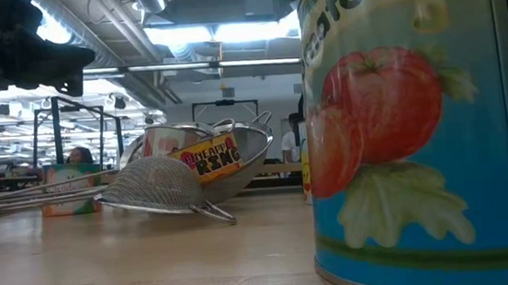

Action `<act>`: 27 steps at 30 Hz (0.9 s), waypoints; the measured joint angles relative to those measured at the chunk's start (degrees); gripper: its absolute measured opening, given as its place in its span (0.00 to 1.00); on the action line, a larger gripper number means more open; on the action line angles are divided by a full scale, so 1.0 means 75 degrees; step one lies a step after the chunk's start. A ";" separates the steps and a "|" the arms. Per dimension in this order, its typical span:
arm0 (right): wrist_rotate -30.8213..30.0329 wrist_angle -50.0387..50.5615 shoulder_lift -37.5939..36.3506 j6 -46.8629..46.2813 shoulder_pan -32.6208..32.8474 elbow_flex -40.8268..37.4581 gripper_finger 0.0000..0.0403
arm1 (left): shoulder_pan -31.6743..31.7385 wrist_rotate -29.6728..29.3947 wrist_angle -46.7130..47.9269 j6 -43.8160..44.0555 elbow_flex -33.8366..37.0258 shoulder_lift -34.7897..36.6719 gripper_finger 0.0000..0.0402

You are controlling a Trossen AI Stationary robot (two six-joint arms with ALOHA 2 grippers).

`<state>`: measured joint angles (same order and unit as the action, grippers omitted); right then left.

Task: Pick and place cans onto a shelf
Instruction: Put the canned pears on the shelf

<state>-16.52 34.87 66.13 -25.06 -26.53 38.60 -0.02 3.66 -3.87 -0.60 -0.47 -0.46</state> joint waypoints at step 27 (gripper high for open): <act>0.0158 0.0331 -0.0144 0.0439 0.0001 0.0139 0.00 | -0.0001 0.0000 -0.0001 0.0000 0.0000 -0.0001 0.00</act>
<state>-15.34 37.35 65.05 -21.77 -26.52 39.65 -0.03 3.66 -3.88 -0.60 -0.47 -0.47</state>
